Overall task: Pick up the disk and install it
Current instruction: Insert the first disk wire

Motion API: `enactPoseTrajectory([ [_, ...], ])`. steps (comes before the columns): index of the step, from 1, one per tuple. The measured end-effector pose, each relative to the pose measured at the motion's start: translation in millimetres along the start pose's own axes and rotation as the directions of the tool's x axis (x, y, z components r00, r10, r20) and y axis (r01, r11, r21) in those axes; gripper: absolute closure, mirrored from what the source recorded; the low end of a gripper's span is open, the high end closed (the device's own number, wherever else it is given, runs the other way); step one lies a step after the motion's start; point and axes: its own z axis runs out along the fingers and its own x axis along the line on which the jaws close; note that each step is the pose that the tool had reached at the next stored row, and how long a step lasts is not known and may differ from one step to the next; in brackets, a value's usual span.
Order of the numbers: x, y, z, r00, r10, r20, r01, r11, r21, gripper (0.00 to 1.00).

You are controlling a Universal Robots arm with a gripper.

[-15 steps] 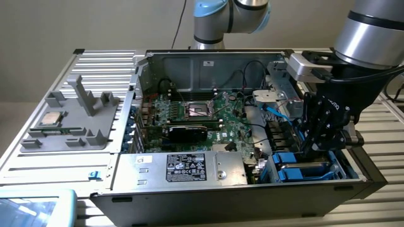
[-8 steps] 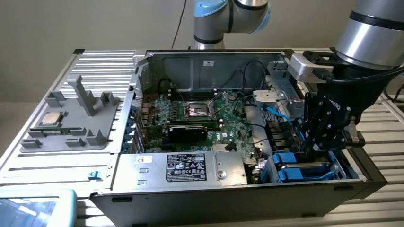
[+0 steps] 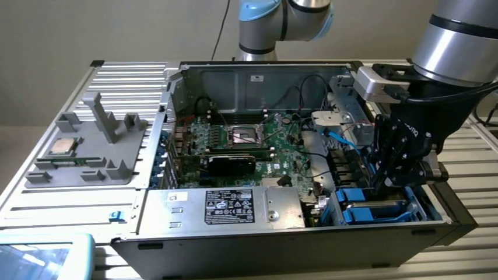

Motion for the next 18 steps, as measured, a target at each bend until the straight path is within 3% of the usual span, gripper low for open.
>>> enactPoseTrajectory([
  [10,-0.1,-0.9,0.1,1.0,0.003,0.0004,-0.003,1.0,-0.0004,0.84],
  [13,0.0,-0.9,-0.1,1.0,0.003,0.0006,-0.003,1.0,-0.0006,0.82],
  [14,0.2,-0.9,-0.9,1.0,0.003,0.0002,-0.003,1.0,-0.0006,0.75],
  [18,0.9,-0.5,-5.4,1.0,0.004,-0.0001,-0.004,1.0,-0.0004,0.75],
])
